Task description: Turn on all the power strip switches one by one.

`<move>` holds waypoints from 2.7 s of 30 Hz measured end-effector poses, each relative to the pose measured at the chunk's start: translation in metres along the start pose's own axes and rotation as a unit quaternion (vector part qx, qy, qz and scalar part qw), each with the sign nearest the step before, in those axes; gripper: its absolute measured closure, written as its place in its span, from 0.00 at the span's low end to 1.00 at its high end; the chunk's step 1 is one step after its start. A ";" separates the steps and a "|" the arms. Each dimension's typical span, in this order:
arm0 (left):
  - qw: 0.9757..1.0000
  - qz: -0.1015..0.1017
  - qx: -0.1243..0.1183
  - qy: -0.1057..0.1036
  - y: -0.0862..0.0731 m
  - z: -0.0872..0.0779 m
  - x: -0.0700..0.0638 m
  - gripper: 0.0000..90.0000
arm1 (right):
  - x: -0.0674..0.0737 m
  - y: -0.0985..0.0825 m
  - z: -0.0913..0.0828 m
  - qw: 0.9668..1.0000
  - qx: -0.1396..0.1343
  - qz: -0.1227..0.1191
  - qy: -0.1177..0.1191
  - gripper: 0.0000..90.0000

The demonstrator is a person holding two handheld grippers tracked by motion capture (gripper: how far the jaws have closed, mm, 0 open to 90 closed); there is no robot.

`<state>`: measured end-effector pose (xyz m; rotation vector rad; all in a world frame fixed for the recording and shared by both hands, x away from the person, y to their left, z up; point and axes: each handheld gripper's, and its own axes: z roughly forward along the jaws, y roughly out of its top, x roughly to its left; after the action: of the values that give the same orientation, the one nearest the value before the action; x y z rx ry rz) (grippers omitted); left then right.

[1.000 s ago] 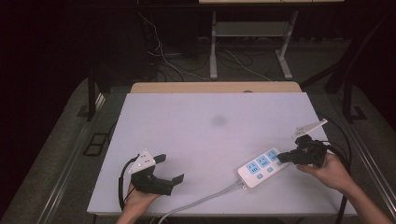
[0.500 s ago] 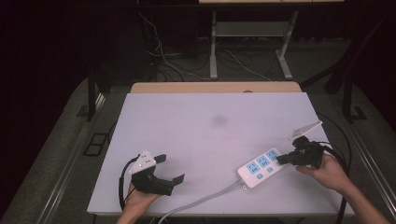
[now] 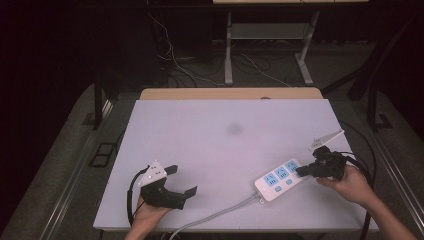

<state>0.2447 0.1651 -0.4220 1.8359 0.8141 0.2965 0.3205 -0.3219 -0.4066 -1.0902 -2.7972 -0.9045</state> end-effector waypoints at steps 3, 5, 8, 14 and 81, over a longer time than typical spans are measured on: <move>1.000 0.000 0.000 0.000 0.000 0.000 0.000 0.00 | 0.000 0.000 0.000 1.000 0.000 -0.001 0.000 1.00; 1.000 0.000 0.000 0.000 0.000 0.000 0.000 0.00 | 0.000 0.000 0.001 1.000 -0.001 -0.001 0.001 1.00; 1.000 0.001 0.001 0.000 0.000 0.000 0.000 0.00 | -0.001 -0.001 0.001 1.000 0.000 0.000 0.003 1.00; 1.000 0.003 0.000 0.000 0.000 -0.001 0.000 0.00 | -0.002 -0.001 0.002 1.000 -0.003 0.003 0.006 1.00; 1.000 -0.004 -0.006 0.008 0.000 -0.005 0.002 0.00 | 0.038 0.016 -0.011 0.998 -0.028 -0.054 0.028 1.00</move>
<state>0.2436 0.1704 -0.4207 1.8212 0.8288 0.3103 0.2995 -0.2947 -0.3809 -0.9125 -2.8256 -1.0115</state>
